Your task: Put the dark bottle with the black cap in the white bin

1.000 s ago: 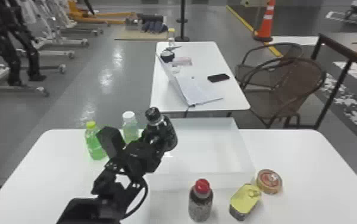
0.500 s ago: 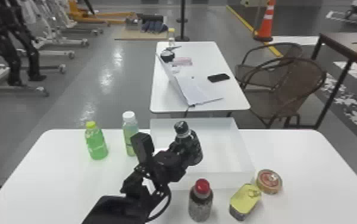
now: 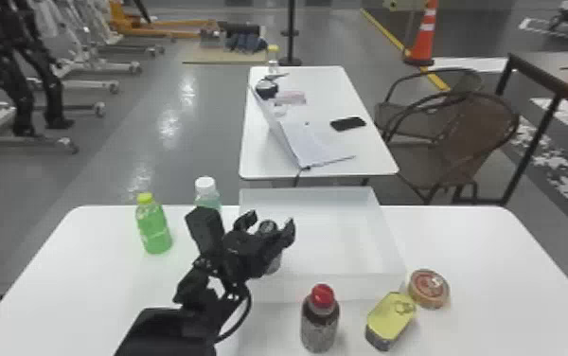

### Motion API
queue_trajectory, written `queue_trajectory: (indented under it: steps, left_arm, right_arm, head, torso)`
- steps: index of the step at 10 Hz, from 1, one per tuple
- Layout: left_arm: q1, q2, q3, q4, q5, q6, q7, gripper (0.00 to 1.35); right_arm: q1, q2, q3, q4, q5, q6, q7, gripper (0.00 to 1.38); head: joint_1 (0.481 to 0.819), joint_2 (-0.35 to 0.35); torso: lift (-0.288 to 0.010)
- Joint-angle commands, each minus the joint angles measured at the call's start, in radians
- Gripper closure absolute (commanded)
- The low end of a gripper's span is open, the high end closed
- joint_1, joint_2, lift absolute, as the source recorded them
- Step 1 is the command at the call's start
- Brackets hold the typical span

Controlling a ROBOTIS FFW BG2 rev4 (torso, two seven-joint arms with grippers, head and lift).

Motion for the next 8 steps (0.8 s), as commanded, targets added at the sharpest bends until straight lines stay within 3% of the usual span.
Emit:
queue_trajectory:
  steps: [1, 4, 5, 6, 8]
  left_arm:
    - [0.001, -0.003, 0.003, 0.000, 0.004, -0.009, 0.003, 0.14]
    - [0.032, -0.003, 0.026, -0.004, -0.004, -0.093, -0.003, 0.21]
    - [0.080, -0.003, 0.083, -0.053, -0.050, -0.115, -0.017, 0.21]
    - [0.172, -0.003, 0.168, -0.162, -0.131, -0.113, -0.011, 0.21]
    - [0.385, -0.003, 0.306, -0.339, -0.172, -0.099, 0.064, 0.21]
  right_arm:
    - [0.000, 0.000, 0.000, 0.000, 0.001, 0.001, 0.000, 0.11]
    - [0.001, 0.000, 0.000, -0.002, 0.001, 0.001, 0.000, 0.11]
    - [0.001, 0.000, 0.000, -0.005, 0.006, 0.001, 0.000, 0.11]
    - [0.001, 0.001, 0.000, -0.008, 0.008, 0.001, 0.000, 0.11]
    - [0.012, 0.001, 0.000, -0.018, 0.009, 0.007, -0.001, 0.11]
  head:
    - [0.549, 0.000]
    - [0.549, 0.000]
    - [0.549, 0.000]
    - [0.549, 0.000]
    - [0.549, 0.000]
  torso:
    - [-0.100]
    - [-0.100]
    - [-0.100]
    - [-0.100]
    - [-0.100]
